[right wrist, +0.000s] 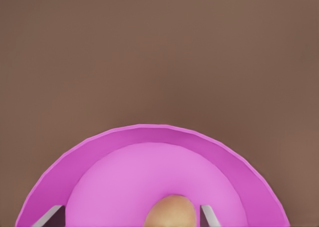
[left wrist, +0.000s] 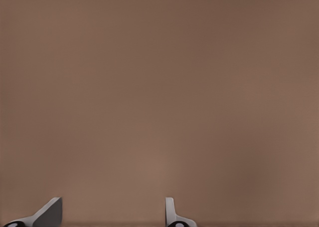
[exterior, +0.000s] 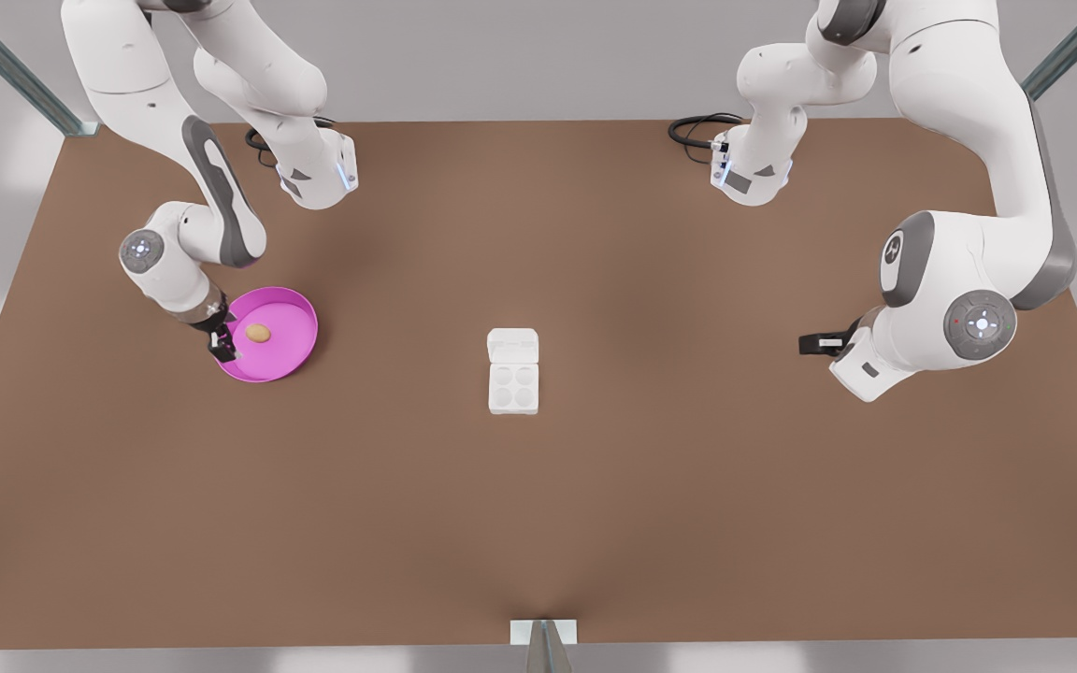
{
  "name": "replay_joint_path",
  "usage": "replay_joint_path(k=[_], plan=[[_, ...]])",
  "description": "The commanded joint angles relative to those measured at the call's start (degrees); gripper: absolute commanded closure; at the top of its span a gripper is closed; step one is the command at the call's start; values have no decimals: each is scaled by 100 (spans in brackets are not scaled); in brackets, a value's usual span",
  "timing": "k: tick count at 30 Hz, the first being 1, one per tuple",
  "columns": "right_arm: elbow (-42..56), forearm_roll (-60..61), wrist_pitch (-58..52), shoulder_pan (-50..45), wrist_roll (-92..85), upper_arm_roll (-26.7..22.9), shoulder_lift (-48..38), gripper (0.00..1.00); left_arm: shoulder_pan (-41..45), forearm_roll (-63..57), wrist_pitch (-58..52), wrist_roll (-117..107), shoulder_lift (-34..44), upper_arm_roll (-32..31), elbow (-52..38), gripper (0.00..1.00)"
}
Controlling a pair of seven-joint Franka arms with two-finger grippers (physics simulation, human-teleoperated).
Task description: Pack egg into the box and close the box lid
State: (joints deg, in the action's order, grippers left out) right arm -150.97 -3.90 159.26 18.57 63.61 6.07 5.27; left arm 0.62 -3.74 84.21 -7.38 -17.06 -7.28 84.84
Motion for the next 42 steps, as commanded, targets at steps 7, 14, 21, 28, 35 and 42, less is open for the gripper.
replay_joint_path(k=[7,14,21,28,35,42], plan=[[-46,3,229,-55,1329,8,106,0,-9,-4,-10,88,1,-1,-3,0],[-37,-6,220,-90,1321,17,352,0,-18,-4,-10,88,-8,-1,-3,0],[-37,-14,185,-108,1277,17,449,0,-9,-4,-10,79,-16,-1,-3,0],[-29,-23,185,-143,1250,26,616,0,-9,-4,-10,79,-34,-1,-3,0],[42,-23,176,-161,1180,26,730,6,-9,-4,-10,79,-25,-1,-3,0],[42,-23,158,-117,1066,26,704,9,17,-4,-10,79,-25,-1,-11,0]])
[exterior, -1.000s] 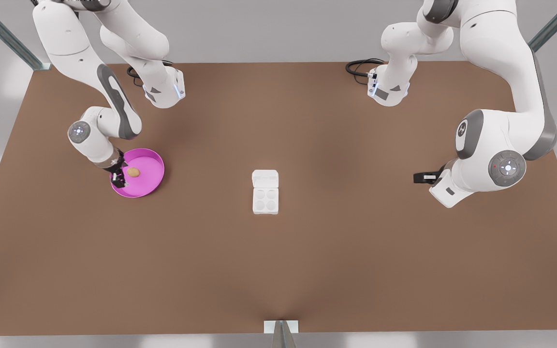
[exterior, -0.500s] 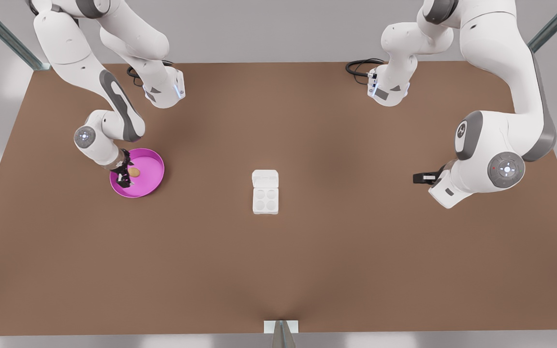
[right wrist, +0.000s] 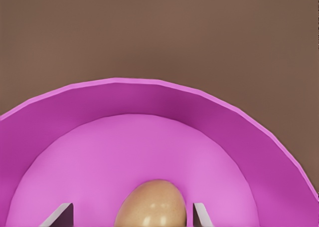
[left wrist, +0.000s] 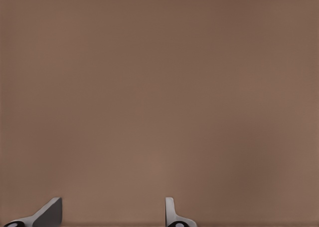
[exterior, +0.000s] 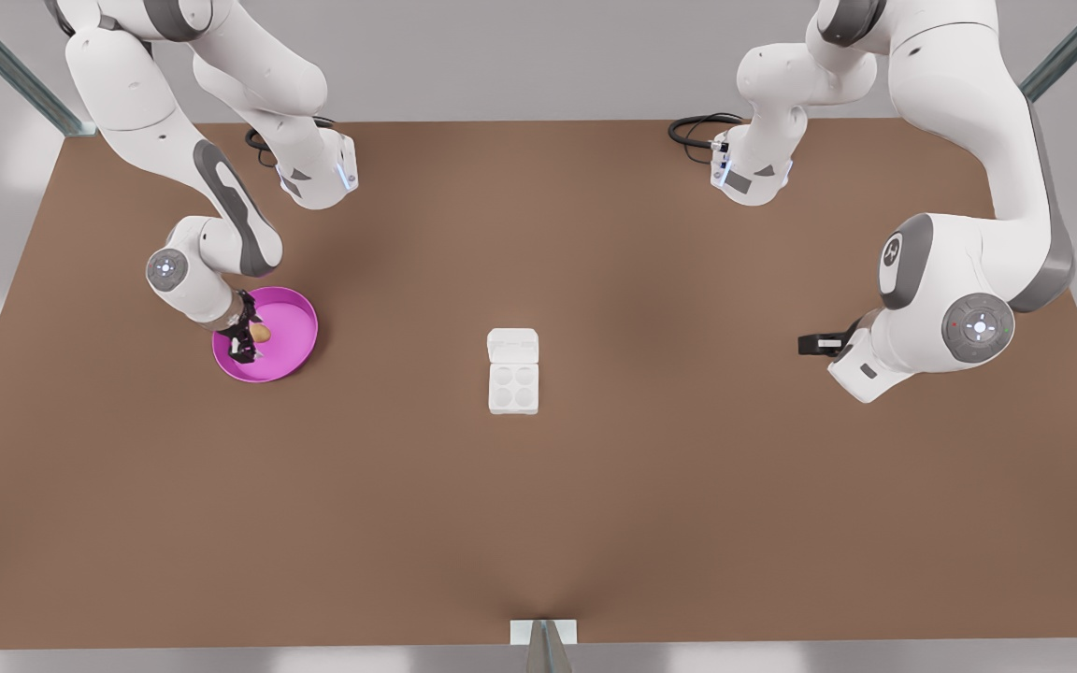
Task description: Pack egg into the box and close the box lid
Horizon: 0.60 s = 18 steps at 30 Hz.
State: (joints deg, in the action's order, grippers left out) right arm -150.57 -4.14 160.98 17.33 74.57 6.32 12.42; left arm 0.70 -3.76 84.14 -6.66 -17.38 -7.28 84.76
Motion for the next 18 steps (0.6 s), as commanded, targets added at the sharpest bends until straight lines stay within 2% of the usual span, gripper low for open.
replay_joint_path(k=[1,4,11,18], plan=[[2,1,-23,7,-39,0,-11,11,9,-2,-3,7,7,-1,-4,0],[2,1,-31,16,-109,0,-29,19,17,-11,-3,7,7,-1,-12,0],[46,1,-119,-2,-188,0,6,30,17,-11,-3,7,-2,-1,-12,0],[81,1,-251,-2,-268,0,-11,34,9,-11,-3,-11,-11,-1,-12,0]])
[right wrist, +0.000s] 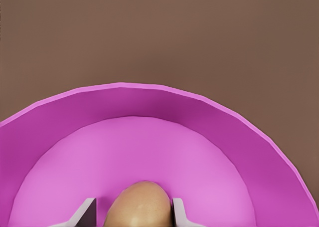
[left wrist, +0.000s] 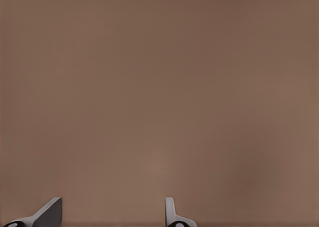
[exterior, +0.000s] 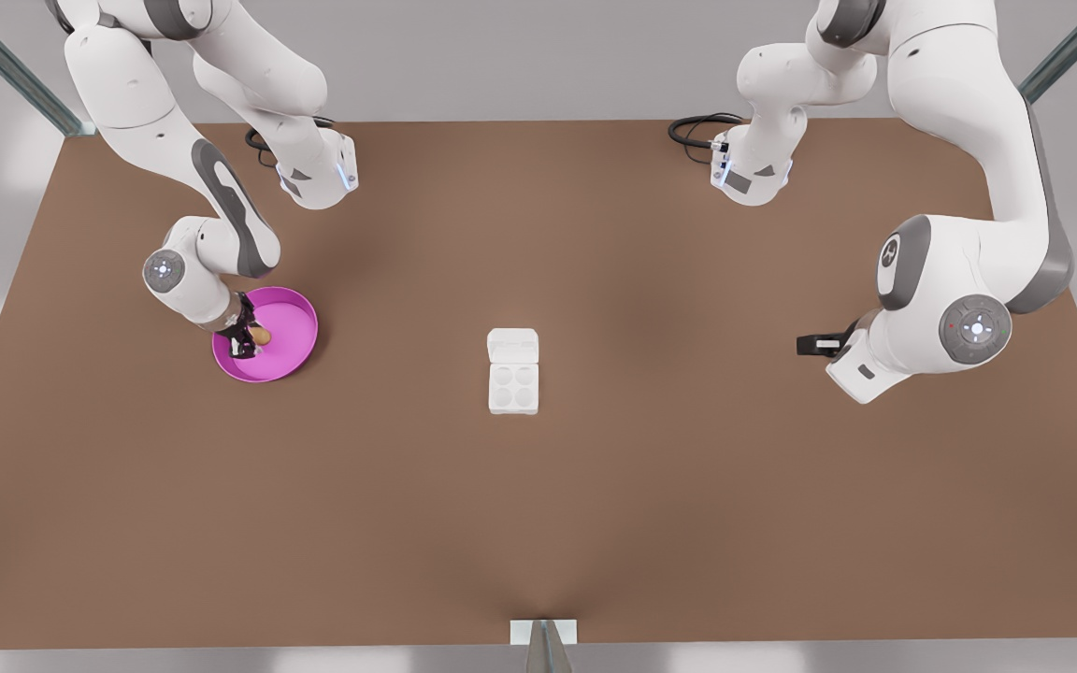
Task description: Pack egg into the box and close the box lid
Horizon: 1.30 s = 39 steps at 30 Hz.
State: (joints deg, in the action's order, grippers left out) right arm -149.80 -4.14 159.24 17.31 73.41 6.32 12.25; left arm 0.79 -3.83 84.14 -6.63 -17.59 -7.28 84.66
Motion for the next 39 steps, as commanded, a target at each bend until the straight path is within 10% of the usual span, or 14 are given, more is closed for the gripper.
replay_joint_path(k=[1,39], plan=[[47,1,-147,-8,-152,0,14,34,0,-4,-3,-14,10,-1,-3,0],[557,10,-1325,-96,-222,71,-144,49,-9,-12,-3,-5,-43,-1,-11,0]])
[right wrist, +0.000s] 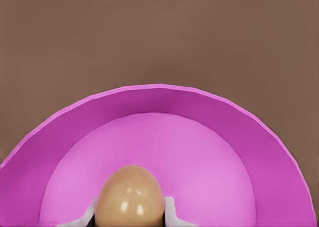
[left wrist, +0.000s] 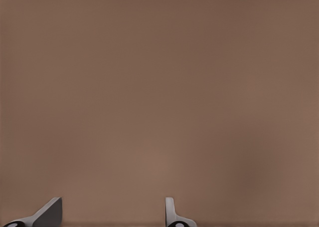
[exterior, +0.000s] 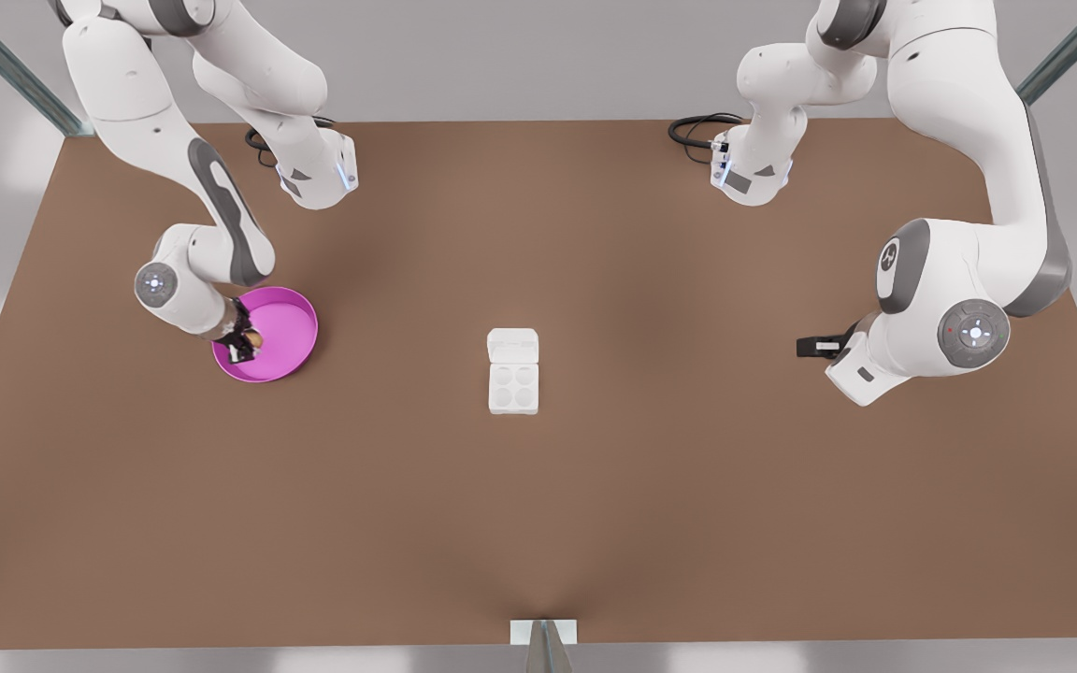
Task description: Pack egg into the box and close the box lid
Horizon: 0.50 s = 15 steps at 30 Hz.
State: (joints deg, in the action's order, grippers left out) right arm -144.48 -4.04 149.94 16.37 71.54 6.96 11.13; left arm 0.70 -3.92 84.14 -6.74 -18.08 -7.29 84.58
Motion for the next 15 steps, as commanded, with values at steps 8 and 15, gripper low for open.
replay_joint_path(k=[8,15], plan=[[1115,448,-1169,-196,-44,1123,-84,49,0,-3,-73,-11,15,0,-11,0],[2986,1617,-1099,-187,-70,2407,1357,51,9,-12,-65,-11,7,0,-11,0]])
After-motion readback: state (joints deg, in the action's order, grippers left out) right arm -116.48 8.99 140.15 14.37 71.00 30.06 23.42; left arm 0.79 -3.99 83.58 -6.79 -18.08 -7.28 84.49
